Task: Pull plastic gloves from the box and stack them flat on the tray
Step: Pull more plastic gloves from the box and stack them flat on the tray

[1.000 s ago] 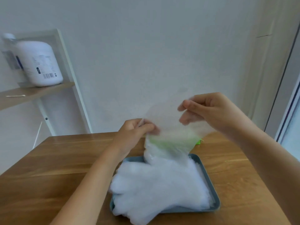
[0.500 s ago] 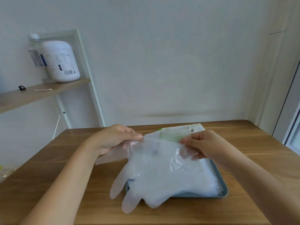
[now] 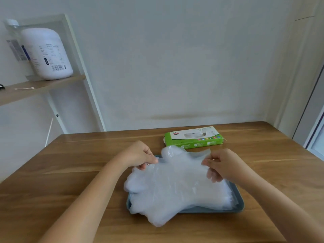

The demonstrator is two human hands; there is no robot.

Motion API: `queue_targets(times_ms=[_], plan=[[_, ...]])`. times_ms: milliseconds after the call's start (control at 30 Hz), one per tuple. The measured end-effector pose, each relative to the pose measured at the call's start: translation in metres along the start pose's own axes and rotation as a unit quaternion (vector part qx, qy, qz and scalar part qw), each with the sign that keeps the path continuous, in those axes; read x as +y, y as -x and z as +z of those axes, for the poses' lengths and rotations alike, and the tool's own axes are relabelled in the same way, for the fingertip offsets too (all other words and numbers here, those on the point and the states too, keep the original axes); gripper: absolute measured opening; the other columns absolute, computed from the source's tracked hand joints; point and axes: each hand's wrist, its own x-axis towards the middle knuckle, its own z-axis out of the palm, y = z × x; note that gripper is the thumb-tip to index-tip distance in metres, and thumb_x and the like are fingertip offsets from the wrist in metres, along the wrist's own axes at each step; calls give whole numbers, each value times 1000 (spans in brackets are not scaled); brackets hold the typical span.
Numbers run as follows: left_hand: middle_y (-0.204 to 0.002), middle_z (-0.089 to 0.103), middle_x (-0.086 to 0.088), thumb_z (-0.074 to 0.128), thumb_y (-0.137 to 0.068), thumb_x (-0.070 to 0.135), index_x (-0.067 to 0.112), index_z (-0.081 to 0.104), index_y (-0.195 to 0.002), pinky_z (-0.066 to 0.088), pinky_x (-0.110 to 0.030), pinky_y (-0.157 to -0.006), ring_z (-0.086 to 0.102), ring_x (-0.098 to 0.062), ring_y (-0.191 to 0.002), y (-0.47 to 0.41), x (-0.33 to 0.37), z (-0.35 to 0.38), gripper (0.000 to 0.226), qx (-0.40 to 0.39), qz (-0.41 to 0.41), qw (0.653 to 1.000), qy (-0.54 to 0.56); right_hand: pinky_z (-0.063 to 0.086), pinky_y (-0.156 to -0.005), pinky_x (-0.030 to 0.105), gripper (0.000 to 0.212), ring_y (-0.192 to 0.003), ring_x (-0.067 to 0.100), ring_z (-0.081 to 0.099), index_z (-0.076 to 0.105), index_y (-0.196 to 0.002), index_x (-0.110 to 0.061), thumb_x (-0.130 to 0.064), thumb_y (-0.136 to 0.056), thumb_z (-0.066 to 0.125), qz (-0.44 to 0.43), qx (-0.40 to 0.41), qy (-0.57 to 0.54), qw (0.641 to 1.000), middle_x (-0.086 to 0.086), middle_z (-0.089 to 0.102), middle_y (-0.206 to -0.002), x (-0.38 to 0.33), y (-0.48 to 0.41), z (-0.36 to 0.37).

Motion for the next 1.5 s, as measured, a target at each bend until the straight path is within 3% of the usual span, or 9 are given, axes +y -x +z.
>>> queue_targets(times_ms=[233, 433, 667, 767, 867, 1033, 1167, 1300, 1500], plan=[[-91, 60, 8, 68, -86, 27, 18, 64, -92, 47, -30, -80, 59, -14, -90, 9, 13, 23, 11, 217, 99, 964, -116, 41, -44, 13, 21, -39, 6, 56, 66, -72, -18, -17, -91, 58, -14, 24, 91, 995, 0, 65, -49, 20, -5, 13], [-95, 65, 8, 66, -88, 25, 20, 68, -93, 45, -24, -81, 57, -5, -90, 34, 24, 74, 8, 57, 344, 923, -159, 36, -42, 10, 18, -38, 0, 52, 67, -75, -18, -20, -91, 59, -30, 34, 121, 992, -3, 62, -49, 24, -8, 14], [-90, 69, 10, 58, -90, 35, 21, 74, -90, 47, -28, -75, 58, -10, -83, 20, 2, 93, 21, 68, 437, 871, -214, 42, -61, 23, 7, -68, 9, 56, 59, -85, -27, -32, -89, 62, -46, 103, 240, 964, -13, 55, -69, 25, -5, 11], [-82, 70, 14, 52, -89, 33, 23, 75, -82, 41, -24, -71, 59, -9, -73, 23, -1, 97, 26, 89, 464, 849, -235, 38, -64, 26, 27, -76, 10, 47, 52, -90, -25, -35, -78, 74, -171, 169, 249, 938, -15, 45, -82, 24, -1, 13], [-79, 71, 13, 49, -89, 32, 24, 76, -79, 39, -21, -69, 61, -8, -69, 25, 0, 98, 30, 93, 472, 838, -256, 40, -65, 23, 22, -75, 5, 47, 58, -83, -24, -29, -75, 78, -315, 93, 232, 916, -14, 50, -83, 21, 2, 14], [-103, 72, 7, 47, -95, 33, 20, 74, -101, 46, -22, -84, 63, -10, -91, 26, 1, 97, 31, 47, 446, 861, -239, 27, -91, 6, 37, -110, -9, 40, 59, -122, -34, -45, -86, 63, -251, -96, 261, 927, -24, 47, -126, 29, -3, 17], [-159, 22, 8, 37, -99, 52, 26, 29, -151, -3, -10, -109, 11, -6, -147, 26, 3, 91, 58, -2, 326, 900, -290, 19, -112, 27, 76, -143, 7, 16, 24, -146, -43, -60, -81, 60, -151, -154, 314, 925, -28, 14, -153, 30, -6, 12], [-163, -5, 3, 32, -90, 70, 29, 7, -155, -17, -19, -110, -14, -8, -147, 19, 2, 80, 80, -35, 260, 897, -355, 9, -116, 45, 83, -147, 18, -6, 16, -147, -46, -61, -79, 61, -117, -180, 325, 921, -27, 4, -155, 25, -3, 10], [-159, -24, -1, 36, -78, 83, 28, -8, -154, -18, -41, -117, -31, -12, -142, 3, -7, 67, 104, -67, 214, 892, -392, -12, -113, 30, 94, -145, 11, -13, 6, -149, -44, -67, -76, 60, -142, -190, 350, 906, -20, -6, -157, 30, -3, 6]])
